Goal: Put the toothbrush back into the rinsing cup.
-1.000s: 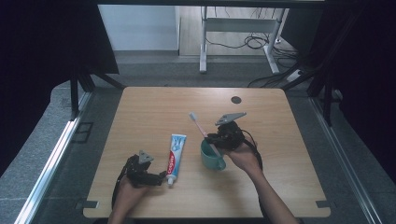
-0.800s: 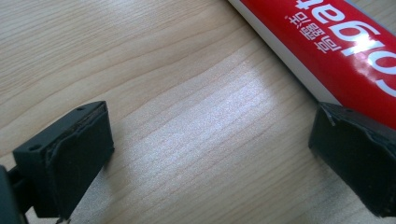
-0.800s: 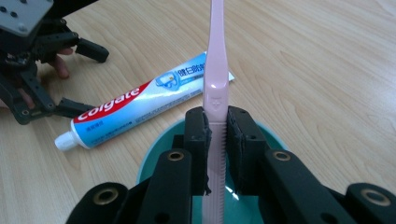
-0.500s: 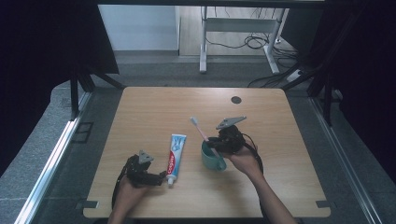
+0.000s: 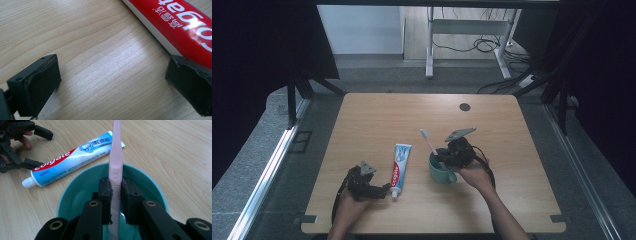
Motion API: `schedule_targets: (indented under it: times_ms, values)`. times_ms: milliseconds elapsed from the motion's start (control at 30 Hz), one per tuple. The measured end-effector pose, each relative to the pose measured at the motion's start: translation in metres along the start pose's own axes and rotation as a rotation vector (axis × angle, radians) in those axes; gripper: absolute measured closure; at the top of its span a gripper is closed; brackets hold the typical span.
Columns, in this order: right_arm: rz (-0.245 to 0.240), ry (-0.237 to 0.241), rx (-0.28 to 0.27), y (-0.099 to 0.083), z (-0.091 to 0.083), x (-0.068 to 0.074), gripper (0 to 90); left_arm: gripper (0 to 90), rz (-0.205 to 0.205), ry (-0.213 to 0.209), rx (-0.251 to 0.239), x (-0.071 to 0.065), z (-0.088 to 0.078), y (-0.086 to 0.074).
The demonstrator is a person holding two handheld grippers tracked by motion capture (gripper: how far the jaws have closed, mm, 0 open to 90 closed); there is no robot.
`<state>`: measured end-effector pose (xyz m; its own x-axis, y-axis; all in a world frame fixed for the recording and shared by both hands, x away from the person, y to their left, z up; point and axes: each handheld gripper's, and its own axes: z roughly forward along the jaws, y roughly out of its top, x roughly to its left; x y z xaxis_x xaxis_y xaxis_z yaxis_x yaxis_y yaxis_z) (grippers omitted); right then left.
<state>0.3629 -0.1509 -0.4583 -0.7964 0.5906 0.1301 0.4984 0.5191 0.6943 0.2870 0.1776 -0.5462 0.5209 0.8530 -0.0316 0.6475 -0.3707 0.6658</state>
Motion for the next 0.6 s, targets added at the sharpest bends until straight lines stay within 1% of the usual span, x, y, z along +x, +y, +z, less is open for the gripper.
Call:
schedule_targets:
  times_ms: [133,233,267,467,600]
  values:
    - [0.002,-0.001,0.015,-0.0031,0.0015,-0.0017,77.3,0.0,-0.002,0.0,0.001,-0.0001,-0.0001,0.0]
    - [0.012,0.002,0.024,-0.0068,0.0046,-0.0031,77.2,0.0,-0.002,0.0,0.001,-0.0001,-0.0001,0.0]
    - [0.013,0.009,0.022,-0.0073,0.0049,-0.0037,77.1,0.0,-0.002,0.0,0.001,-0.0002,-0.0001,-0.0001]
    - [0.008,0.007,0.025,-0.0065,0.0045,-0.003,75.3,0.0,-0.002,0.0,0.001,-0.0002,-0.0001,-0.0001]
    - [0.002,0.001,0.015,-0.0051,0.0022,-0.0026,71.1,0.0,-0.002,0.0,0.001,-0.0002,-0.0001,-0.0001]
